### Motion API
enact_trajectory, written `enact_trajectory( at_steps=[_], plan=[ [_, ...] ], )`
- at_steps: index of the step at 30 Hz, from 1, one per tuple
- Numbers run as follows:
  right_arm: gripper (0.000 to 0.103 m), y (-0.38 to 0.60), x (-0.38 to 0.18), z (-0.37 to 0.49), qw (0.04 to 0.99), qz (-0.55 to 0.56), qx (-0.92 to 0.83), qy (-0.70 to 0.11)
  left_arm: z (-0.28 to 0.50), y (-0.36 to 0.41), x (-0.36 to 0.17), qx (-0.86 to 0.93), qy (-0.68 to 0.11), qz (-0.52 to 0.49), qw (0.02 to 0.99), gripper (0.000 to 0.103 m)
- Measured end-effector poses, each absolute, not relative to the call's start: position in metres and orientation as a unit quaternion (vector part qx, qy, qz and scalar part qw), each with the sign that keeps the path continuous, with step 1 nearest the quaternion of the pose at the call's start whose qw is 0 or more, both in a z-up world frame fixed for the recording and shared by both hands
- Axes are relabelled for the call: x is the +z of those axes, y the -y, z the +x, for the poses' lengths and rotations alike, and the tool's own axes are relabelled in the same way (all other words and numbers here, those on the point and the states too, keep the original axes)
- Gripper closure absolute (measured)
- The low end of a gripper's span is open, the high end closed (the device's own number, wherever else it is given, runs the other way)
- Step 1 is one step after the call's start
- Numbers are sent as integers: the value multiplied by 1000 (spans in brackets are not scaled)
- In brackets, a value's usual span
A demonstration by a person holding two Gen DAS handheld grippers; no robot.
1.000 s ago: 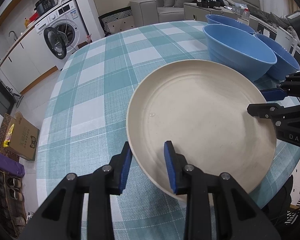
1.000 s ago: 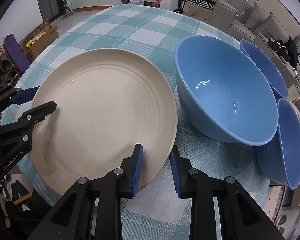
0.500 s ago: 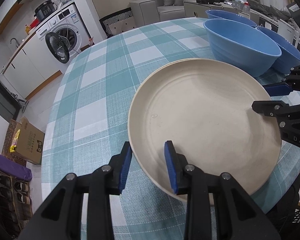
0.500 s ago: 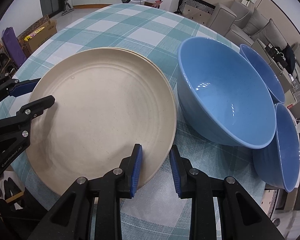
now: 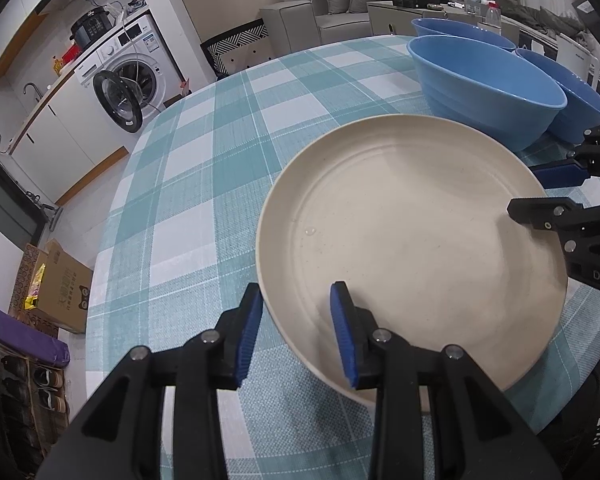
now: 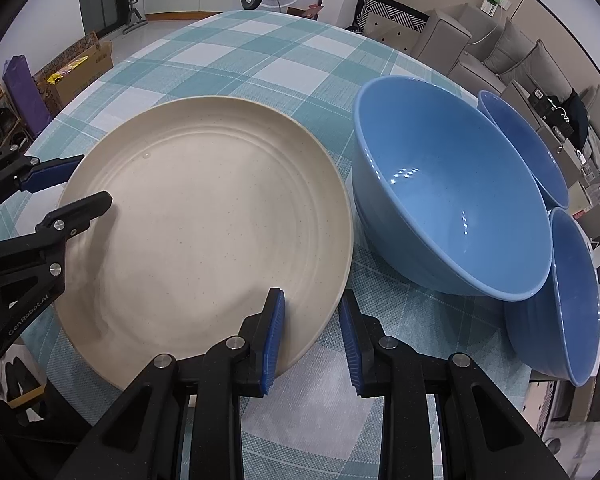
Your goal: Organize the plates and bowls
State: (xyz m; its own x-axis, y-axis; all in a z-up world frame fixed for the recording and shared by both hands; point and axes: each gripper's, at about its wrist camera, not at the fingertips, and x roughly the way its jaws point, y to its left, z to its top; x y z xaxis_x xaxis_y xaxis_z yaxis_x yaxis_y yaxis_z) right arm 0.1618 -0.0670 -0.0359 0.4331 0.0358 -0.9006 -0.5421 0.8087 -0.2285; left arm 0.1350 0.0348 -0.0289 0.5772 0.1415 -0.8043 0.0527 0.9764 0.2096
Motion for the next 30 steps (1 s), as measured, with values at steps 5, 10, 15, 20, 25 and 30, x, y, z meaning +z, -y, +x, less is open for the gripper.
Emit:
enact_trajectory(
  at_steps=[5,10,15,20,25,30],
  plan=[
    [75,68,-36,162,809,-253,179,-500,136,-35,-29,24,-459,107,881,70],
    [71,70,-35,163,806,-248,189,-503,137,-38,-29,13,-463,94,881,60],
    [64,75,-34,165,804,-235,196,-509,136,-43,-26,-3,-468,62,881,49],
    [54,84,-28,164,807,-215,210,-507,131,-50,-16,-12,-458,36,888,45],
    [28,87,-14,157,807,-176,253,-504,126,-52,1,-33,-441,14,897,44],
    [16,84,4,148,814,-172,272,-484,120,-48,19,-43,-420,12,906,31]
  ],
)
